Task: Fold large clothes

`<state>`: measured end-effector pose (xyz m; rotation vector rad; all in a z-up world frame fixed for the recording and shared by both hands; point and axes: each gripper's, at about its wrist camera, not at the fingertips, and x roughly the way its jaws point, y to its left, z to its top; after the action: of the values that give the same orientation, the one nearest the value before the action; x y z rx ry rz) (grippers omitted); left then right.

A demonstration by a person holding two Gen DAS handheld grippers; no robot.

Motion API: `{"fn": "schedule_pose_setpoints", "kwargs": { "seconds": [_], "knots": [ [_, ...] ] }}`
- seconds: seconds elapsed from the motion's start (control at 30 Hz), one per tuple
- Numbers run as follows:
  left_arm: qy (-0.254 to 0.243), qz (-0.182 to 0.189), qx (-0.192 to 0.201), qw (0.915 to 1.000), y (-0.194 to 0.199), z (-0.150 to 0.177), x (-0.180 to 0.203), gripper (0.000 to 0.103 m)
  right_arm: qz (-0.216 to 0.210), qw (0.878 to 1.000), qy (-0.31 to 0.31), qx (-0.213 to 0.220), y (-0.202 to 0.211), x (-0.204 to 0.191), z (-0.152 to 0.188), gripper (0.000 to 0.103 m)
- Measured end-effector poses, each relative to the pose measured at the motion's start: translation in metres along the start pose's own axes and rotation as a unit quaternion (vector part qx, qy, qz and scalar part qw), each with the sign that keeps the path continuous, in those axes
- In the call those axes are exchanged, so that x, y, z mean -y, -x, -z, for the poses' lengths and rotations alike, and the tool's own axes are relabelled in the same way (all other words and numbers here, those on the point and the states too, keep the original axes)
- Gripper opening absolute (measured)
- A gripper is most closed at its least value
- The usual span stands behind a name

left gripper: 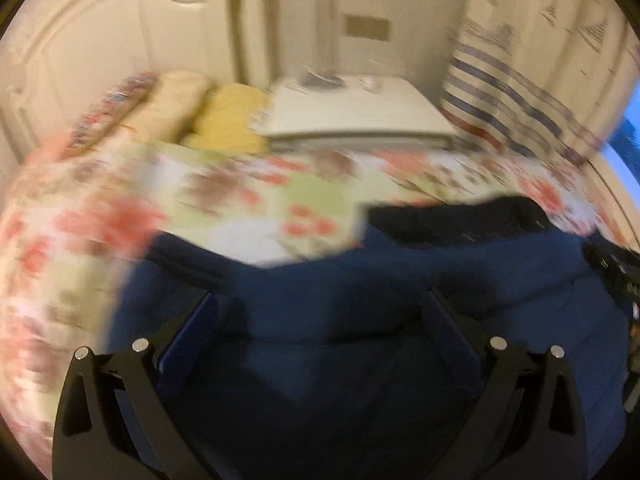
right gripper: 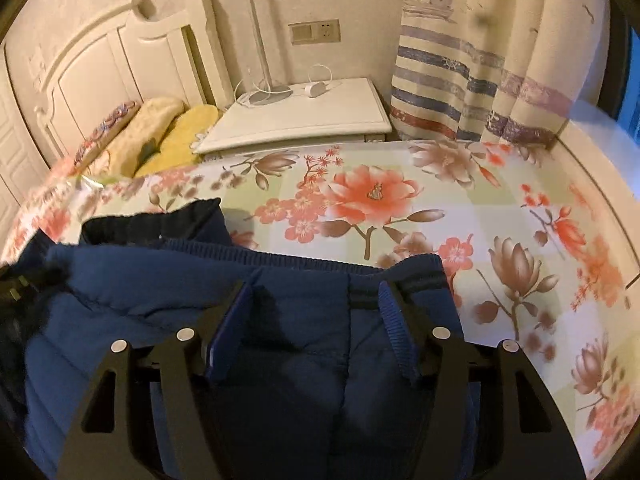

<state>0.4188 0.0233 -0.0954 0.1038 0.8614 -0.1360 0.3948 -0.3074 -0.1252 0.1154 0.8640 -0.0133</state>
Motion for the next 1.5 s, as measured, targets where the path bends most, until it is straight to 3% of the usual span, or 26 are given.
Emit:
{"fn": "schedule_pose_setpoints", "kwargs": {
  "seconds": [0.07, 0.13, 0.2, 0.37, 0.43, 0.47, 0.5, 0.6, 0.7, 0.77, 0.83, 1.0, 1.03, 1.1, 1.17, 1.23, 1.27, 1.33, 1.37, 1.5],
  "knots": [
    [0.013, -0.057, 0.007, 0.9983, 0.001, -0.002, -0.029, 0.101, -0.004, 1.000, -0.004, 0.003, 0.000, 0.002, 0.001, 0.059],
    [0.009, -0.080, -0.025, 0.9965, -0.021, 0.005, -0.046, 0.097, -0.011, 1.000, -0.009, 0.002, 0.000, 0.005, 0.002, 0.059],
    [0.041, -0.036, -0.059, 0.9968, -0.038, 0.009, -0.060, 0.095, -0.016, 1.000, -0.011, 0.002, -0.001, 0.005, 0.002, 0.060],
    [0.021, -0.080, -0.035, 0.9960, -0.030, 0.009, -0.050, 0.095, -0.015, 1.000, 0.000, -0.012, -0.003, 0.001, -0.002, 0.064],
    [0.021, -0.089, -0.028, 0.9955, -0.026, 0.009, -0.050, 0.095, 0.015, 1.000, 0.009, -0.018, 0.007, -0.006, -0.009, 0.065],
    [0.022, -0.088, -0.028, 0.9955, -0.026, 0.008, -0.050, 0.095, 0.041, 0.999, 0.018, 0.004, 0.021, -0.017, -0.013, 0.066],
    [0.024, -0.087, -0.028, 0.9956, -0.026, 0.008, -0.051, 0.095, 0.038, 0.998, 0.035, 0.025, 0.033, -0.031, -0.016, 0.066],
    [0.024, -0.088, -0.031, 0.9953, -0.025, 0.009, -0.049, 0.095, -0.003, 0.992, 0.120, 0.038, 0.048, -0.096, -0.020, 0.066],
    [0.023, -0.092, -0.031, 0.9950, -0.024, 0.009, -0.048, 0.095, -0.033, 0.977, 0.212, 0.013, 0.034, -0.163, -0.013, 0.066],
    [0.026, -0.095, -0.031, 0.9946, -0.024, 0.010, -0.048, 0.095, -0.014, 0.961, 0.275, -0.005, 0.008, -0.204, -0.001, 0.066],
    [0.031, -0.094, -0.029, 0.9946, -0.025, 0.010, -0.051, 0.096, -0.003, 0.952, 0.303, -0.032, -0.015, -0.218, 0.010, 0.066],
    [0.039, -0.088, -0.038, 0.9946, -0.027, 0.010, -0.053, 0.096, -0.064, 0.970, 0.231, -0.050, -0.017, -0.179, -0.005, 0.065],
    [0.039, -0.090, -0.037, 0.9945, -0.027, 0.010, -0.053, 0.096, -0.059, 0.972, 0.222, -0.039, -0.011, -0.171, -0.007, 0.065],
    [0.038, -0.093, -0.036, 0.9943, -0.026, 0.010, -0.052, 0.096, -0.007, 0.980, 0.201, -0.004, 0.006, -0.146, -0.013, 0.065],
    [0.039, -0.093, -0.035, 0.9943, -0.026, 0.011, -0.052, 0.096, 0.042, 0.986, 0.160, 0.016, 0.014, -0.103, -0.017, 0.073],
    [0.039, -0.092, -0.036, 0.9943, -0.026, 0.011, -0.052, 0.096, 0.041, 0.994, 0.102, 0.001, 0.009, -0.056, -0.018, 0.074],
    [0.040, -0.087, -0.035, 0.9948, -0.025, 0.011, -0.052, 0.097, 0.038, 0.996, 0.074, -0.013, 0.002, -0.031, -0.015, 0.074],
    [0.040, -0.086, -0.038, 0.9948, -0.027, 0.011, -0.051, 0.097, -0.050, 0.998, -0.002, -0.024, -0.009, 0.011, -0.006, 0.073],
    [0.039, -0.088, -0.038, 0.9946, -0.027, 0.011, -0.051, 0.097, -0.062, 0.998, -0.019, -0.019, -0.010, 0.018, -0.005, 0.073],
    [0.047, -0.085, -0.040, 0.9945, -0.027, 0.011, -0.053, 0.097, -0.021, 0.999, 0.018, -0.017, -0.012, 0.001, -0.003, 0.074]
  ]
}}
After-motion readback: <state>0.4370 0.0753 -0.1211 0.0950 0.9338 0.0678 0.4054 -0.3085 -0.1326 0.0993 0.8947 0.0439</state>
